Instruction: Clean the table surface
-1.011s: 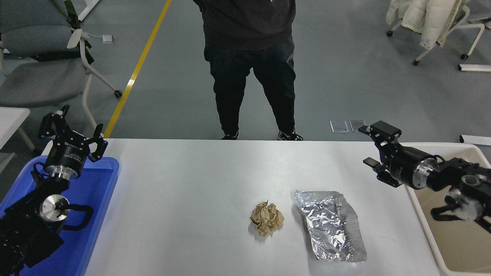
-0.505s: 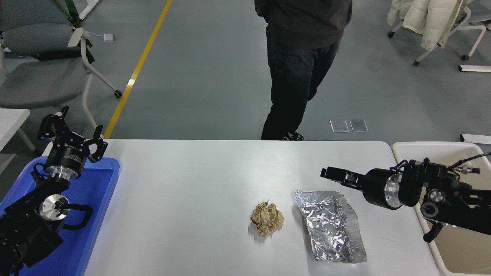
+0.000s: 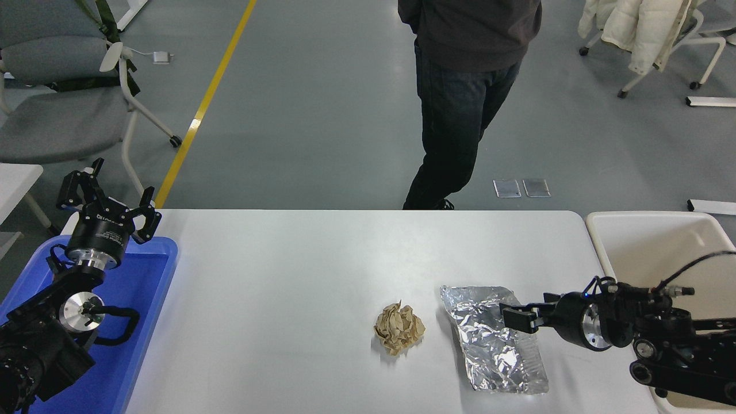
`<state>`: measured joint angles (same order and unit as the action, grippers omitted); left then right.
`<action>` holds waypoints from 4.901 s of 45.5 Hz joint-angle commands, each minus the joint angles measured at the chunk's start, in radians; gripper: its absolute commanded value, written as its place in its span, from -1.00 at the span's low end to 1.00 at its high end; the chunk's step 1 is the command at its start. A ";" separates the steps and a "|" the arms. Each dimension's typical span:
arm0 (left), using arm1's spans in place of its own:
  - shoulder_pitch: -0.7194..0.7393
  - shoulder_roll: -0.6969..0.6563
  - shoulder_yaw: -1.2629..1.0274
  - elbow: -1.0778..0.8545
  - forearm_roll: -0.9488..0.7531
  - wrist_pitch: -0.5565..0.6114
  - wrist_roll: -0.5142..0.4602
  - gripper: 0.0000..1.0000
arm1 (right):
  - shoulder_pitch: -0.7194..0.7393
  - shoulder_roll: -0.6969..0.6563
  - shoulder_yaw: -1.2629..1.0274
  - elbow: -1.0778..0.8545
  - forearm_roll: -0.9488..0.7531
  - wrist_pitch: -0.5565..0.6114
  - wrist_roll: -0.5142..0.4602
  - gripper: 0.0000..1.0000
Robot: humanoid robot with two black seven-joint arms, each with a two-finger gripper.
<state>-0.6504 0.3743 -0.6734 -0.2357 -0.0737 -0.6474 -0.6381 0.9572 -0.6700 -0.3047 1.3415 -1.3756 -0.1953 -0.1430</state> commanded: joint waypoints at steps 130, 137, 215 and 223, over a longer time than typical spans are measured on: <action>0.000 0.000 0.000 0.001 0.000 -0.003 0.000 1.00 | 0.248 -0.499 0.167 0.303 0.082 0.135 0.089 -1.00; 0.000 0.000 0.000 0.001 0.000 -0.003 0.000 1.00 | 0.255 -0.539 0.205 0.315 0.081 0.200 0.103 -1.00; 0.000 0.000 0.000 0.001 0.000 -0.001 0.000 1.00 | -0.308 -0.156 0.234 -0.778 0.823 -0.013 0.200 -1.00; 0.000 0.000 0.000 0.001 0.000 -0.001 0.000 1.00 | -0.368 0.013 0.302 -1.039 0.836 -0.003 0.203 -1.00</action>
<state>-0.6503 0.3745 -0.6734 -0.2351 -0.0734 -0.6490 -0.6380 0.6761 -0.8739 -0.0618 0.6225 -0.6066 -0.2024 0.0574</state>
